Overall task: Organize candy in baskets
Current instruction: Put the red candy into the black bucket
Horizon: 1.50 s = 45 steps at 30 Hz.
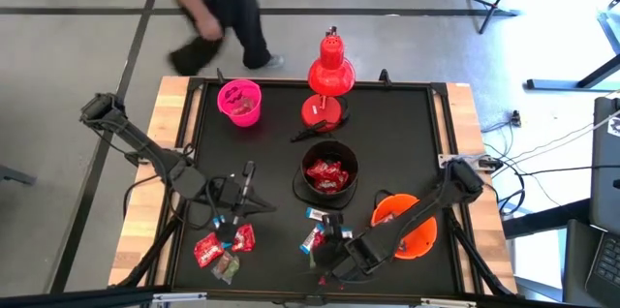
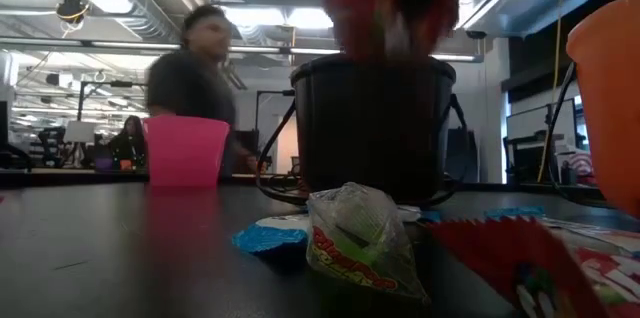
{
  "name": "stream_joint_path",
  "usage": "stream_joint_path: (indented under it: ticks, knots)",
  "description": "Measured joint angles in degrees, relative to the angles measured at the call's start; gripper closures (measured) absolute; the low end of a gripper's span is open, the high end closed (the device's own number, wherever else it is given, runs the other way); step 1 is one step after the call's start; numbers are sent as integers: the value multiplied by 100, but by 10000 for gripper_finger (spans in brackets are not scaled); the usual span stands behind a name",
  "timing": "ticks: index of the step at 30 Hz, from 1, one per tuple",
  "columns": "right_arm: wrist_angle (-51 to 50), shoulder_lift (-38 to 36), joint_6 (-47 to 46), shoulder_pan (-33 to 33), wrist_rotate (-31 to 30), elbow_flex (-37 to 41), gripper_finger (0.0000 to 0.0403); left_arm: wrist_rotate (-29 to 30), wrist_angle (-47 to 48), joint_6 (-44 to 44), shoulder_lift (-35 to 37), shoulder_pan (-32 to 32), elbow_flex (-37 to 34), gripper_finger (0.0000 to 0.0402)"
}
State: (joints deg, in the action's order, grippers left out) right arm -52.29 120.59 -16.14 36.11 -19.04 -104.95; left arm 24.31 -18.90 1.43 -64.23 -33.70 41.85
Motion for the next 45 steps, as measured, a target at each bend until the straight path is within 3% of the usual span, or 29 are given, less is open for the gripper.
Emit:
stream_joint_path:
  ticks: [5, 14, 26, 31, 37, 41, 45]
  knots:
    - [-112, -442, 8, 106, -230, -25, 388, 213, -4, -2, 0, -117, 0, 401]
    - [-193, -1410, 25, 337, -1724, -28, 372, 219, -54, -2, -2, -137, 0, 401]
    - [-451, -1937, 437, 37, -2055, 79, 371, 219, -89, 2, -2, -137, 0, 401]
    - [107, -2568, 420, -264, -1985, 1123, 370, 219, -91, -1, -1, -137, 0, 401]
    - [1948, -3802, 453, -788, -1652, 3059, 370, 219, -91, -2, -2, -137, 0, 401]
    - [3030, -4293, 460, -1296, -1029, 4062, 370, 219, -91, -4, -2, -133, 0, 401]
    - [3439, -4399, 455, -1807, -282, 4584, 370, 298, -89, -5, -2, -133, 0, 401]
